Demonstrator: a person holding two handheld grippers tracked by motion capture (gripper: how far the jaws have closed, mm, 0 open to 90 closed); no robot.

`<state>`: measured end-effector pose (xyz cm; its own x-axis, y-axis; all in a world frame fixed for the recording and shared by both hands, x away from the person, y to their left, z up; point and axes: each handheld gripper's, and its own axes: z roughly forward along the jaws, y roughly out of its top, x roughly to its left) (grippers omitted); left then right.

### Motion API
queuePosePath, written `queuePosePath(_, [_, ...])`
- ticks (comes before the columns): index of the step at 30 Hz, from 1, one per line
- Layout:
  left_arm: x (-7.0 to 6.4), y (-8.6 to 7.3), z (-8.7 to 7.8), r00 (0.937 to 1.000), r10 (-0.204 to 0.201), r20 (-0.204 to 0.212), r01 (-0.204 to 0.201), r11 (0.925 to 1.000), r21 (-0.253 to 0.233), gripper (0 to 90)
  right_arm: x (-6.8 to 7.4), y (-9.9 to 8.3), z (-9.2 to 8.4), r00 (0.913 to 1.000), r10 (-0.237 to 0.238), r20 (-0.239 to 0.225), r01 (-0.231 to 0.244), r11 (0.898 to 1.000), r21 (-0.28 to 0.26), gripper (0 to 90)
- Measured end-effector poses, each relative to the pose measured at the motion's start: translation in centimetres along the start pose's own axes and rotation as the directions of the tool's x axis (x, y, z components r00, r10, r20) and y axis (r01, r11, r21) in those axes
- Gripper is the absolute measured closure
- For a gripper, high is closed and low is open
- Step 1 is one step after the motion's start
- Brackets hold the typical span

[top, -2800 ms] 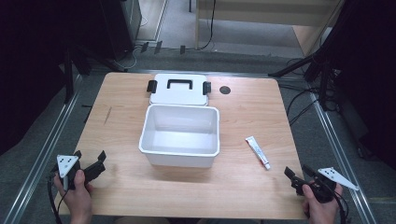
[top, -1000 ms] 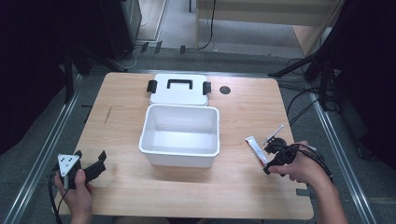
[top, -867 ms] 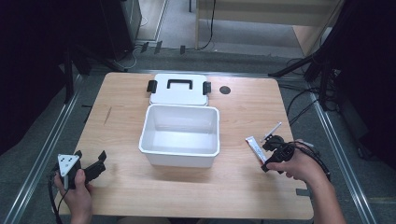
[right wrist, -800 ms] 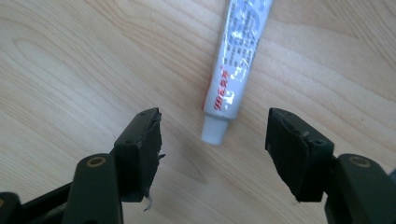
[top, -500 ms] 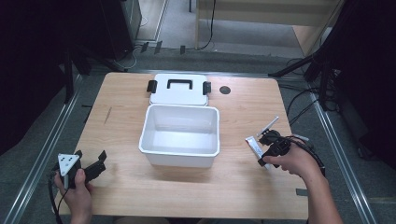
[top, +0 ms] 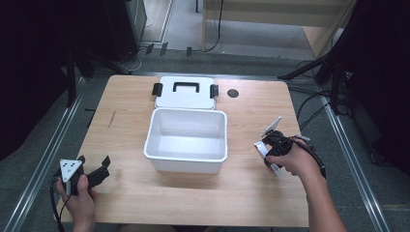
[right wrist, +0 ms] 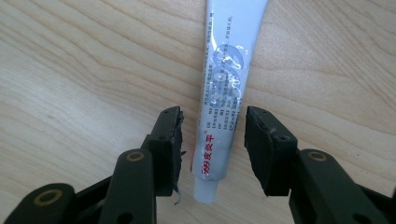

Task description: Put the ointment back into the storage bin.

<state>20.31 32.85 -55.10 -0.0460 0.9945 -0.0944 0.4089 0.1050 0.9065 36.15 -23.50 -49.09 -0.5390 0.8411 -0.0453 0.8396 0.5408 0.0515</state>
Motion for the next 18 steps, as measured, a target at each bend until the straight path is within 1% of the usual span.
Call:
queuePosePath(1, [0.0,0.0,0.0,1.0,0.0,0.0,0.0,1.0,0.0,13.6,0.0,0.0,0.0,1.0,0.0,0.0,0.0,1.0,0.0,58.1])
queuePosePath(2, [0.0,0.0,0.0,1.0,-0.001,0.001,0.001,1.0,0.0,13.6,0.0,0.2,0.3,0.9999,0.01,-0.001,-0.01,1.0,0.018,59.9])
queuePosePath(3, [0.0,0.0,0.0,1.0,-0.001,0.001,0.001,1.0,0.0,13.6,0.0,0.2,0.3,0.9999,0.01,-0.001,-0.01,1.0,0.018,59.9])
queuePosePath(4, [0.0,0.0,0.0,1.0,0.0,0.001,0.0,1.0,0.001,13.6,-0.1,0.3,0.6,1.0,0.003,-0.001,-0.003,1.0,0.022,62.5])
queuePosePath(5, [0.0,0.0,0.0,1.0,0.0,0.002,0.0,1.0,0.001,13.6,-0.1,0.3,0.6,1.0,0.003,-0.001,-0.003,1.0,0.022,62.5])
queuePosePath(6, [0.0,0.0,0.0,1.0,0.002,0.002,-0.002,1.0,0.001,13.6,0.0,0.4,0.8,0.9998,0.021,-0.002,-0.021,0.999,0.025,64.3])
queuePosePath(8, [0.0,0.0,0.0,1.0,0.0,0.002,0.0,1.0,0.002,13.6,0.0,0.4,1.0,0.9998,0.02,0.0,-0.02,0.999,0.035,68.3])
queuePosePath(14, [0.0,0.0,0.1,1.0,-0.001,0.0,0.001,1.0,0.004,13.6,-0.1,0.4,1.3,0.9995,0.032,-0.005,-0.032,0.999,0.039,71.2])
queuePosePath(16, [0.0,0.0,0.1,1.0,-0.001,0.0,0.001,1.0,0.004,13.6,-0.1,0.4,1.3,0.9999,0.014,-0.01,-0.013,0.999,0.035,71.6])
queuePosePath(18, [0.0,0.0,0.1,1.0,-0.001,0.001,0.001,1.0,0.004,13.6,-0.1,0.4,1.2,0.9999,0.006,-0.013,-0.006,1.0,0.026,71.8])
